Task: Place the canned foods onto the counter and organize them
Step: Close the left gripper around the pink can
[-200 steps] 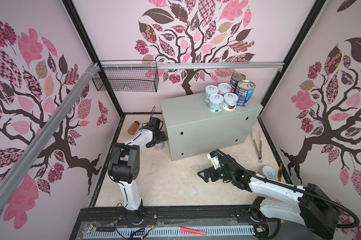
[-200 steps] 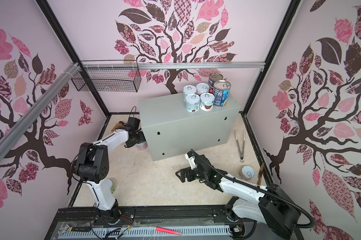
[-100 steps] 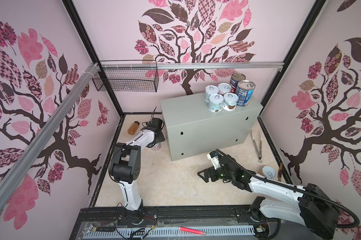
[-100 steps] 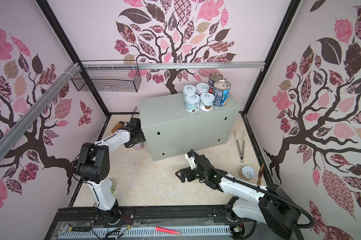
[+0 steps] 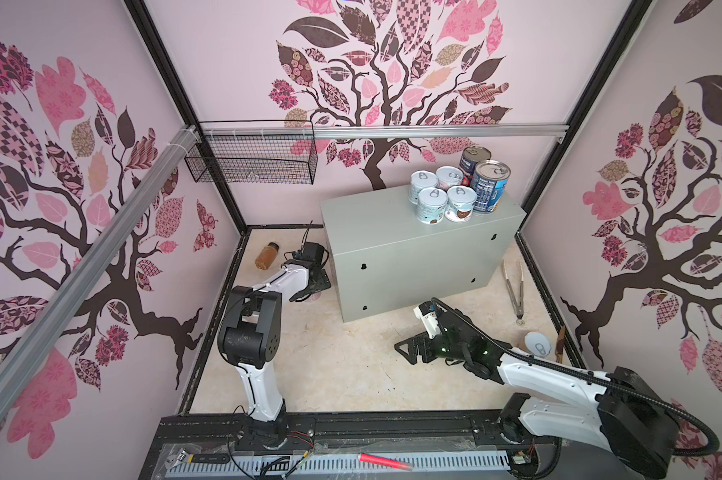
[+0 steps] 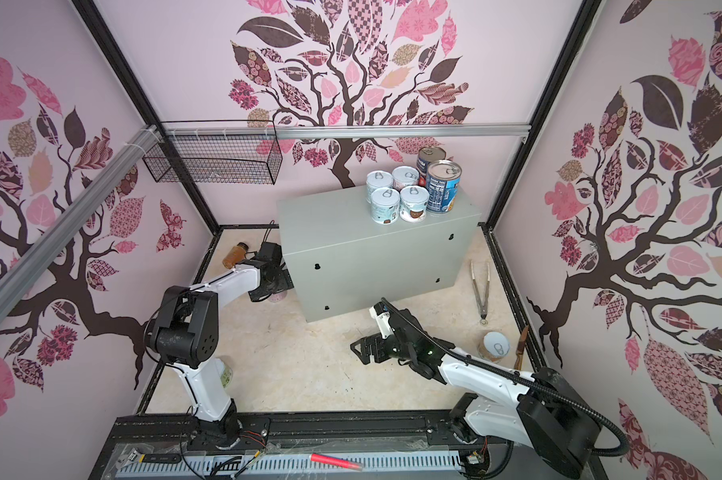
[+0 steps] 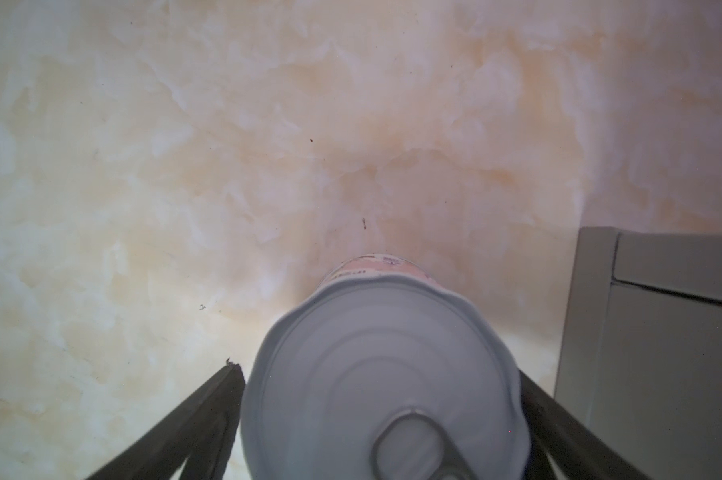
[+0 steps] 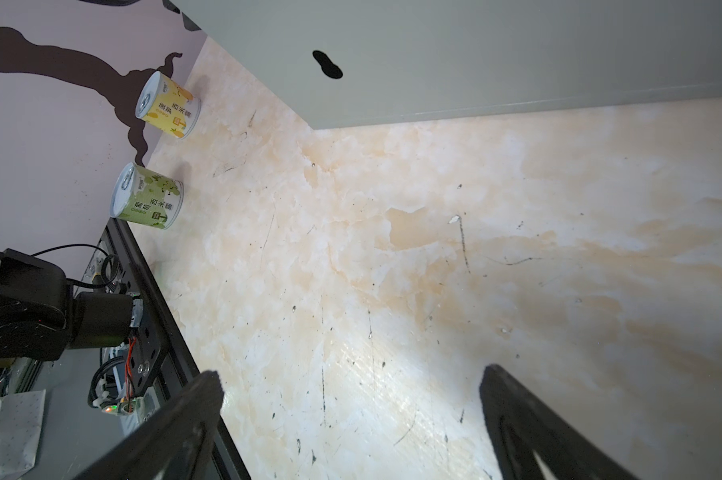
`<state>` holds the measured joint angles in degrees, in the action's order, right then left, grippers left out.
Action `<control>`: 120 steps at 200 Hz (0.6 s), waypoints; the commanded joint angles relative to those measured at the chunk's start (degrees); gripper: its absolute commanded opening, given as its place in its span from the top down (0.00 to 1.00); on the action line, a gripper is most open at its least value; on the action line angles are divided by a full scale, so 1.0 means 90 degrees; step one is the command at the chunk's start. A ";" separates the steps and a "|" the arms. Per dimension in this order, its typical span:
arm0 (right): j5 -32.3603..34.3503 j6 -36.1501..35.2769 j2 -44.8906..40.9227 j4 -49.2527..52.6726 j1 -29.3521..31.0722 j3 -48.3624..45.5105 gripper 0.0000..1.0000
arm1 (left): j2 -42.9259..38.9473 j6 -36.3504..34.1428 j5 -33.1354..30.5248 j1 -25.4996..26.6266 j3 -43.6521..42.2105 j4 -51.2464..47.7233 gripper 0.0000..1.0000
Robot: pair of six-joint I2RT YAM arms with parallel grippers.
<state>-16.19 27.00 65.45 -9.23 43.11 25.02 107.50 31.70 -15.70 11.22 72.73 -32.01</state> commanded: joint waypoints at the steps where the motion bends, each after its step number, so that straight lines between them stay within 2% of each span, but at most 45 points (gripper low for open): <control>1: -0.0028 -0.0002 -0.0027 -0.0034 0.0043 0.0092 0.00 | -0.0110 0.0054 0.0118 -0.0074 -0.0076 0.0185 0.04; 62: 0.0075 -0.0015 -0.0177 0.0030 0.0045 0.0004 0.00 | 0.0052 0.0024 0.0326 -0.0276 0.0008 0.0288 0.09; 120: 0.0070 -0.0060 -0.0184 0.0150 0.0041 0.0061 0.00 | 0.0067 -0.0097 0.0404 -0.0279 0.0083 0.0265 0.18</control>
<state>-16.10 26.98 65.25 -9.02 43.11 24.99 107.53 31.46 -12.29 8.99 72.73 -29.91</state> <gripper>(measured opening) 0.999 0.841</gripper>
